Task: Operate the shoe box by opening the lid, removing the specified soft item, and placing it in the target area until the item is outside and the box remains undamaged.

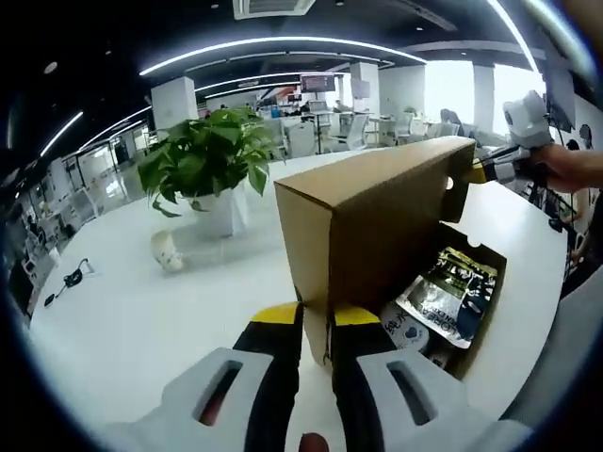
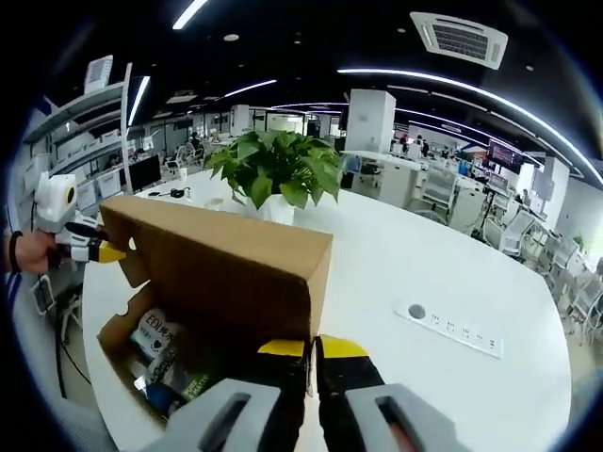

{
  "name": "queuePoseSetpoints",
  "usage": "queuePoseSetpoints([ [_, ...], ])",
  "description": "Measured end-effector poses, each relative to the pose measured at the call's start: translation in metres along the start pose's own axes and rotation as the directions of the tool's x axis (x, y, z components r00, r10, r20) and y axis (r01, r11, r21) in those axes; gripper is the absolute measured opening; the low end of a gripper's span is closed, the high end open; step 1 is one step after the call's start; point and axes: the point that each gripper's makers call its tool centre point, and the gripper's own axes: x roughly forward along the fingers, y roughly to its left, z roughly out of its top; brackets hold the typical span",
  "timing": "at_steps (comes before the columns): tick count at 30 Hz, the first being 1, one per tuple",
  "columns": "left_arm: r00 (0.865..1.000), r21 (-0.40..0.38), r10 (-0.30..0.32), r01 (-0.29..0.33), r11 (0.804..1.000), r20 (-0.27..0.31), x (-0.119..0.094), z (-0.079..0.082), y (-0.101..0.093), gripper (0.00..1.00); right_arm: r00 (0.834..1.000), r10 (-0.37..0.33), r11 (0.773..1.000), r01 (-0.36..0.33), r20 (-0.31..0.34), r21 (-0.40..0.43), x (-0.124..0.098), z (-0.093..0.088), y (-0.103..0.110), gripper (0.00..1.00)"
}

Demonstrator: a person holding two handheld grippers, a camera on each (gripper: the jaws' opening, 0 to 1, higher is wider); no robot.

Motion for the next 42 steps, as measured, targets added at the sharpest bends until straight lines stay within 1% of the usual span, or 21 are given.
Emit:
queuePoseSetpoints([
  [19, 1.0, -0.035, 0.001, -0.002, 0.999, -0.031, 0.018, -0.009, 0.008, 0.1, 0.999, 0.014, 1.0, -0.014, -0.048, 0.007, 0.024, -0.012, -0.003, 0.0],
  [25, 1.0, -0.044, 0.005, -0.007, 0.999, -0.03, 0.023, -0.008, 0.011, 0.09, 0.998, 0.02, 1.0, -0.019, -0.066, 0.017, 0.031, -0.016, -0.004, 0.0],
  [42, 0.999, -0.059, 0.015, -0.018, 0.998, -0.044, 0.037, -0.006, 0.019, 0.09, 0.996, 0.025, 1.0, -0.024, -0.091, 0.015, 0.049, -0.017, -0.009, 0.0],
])
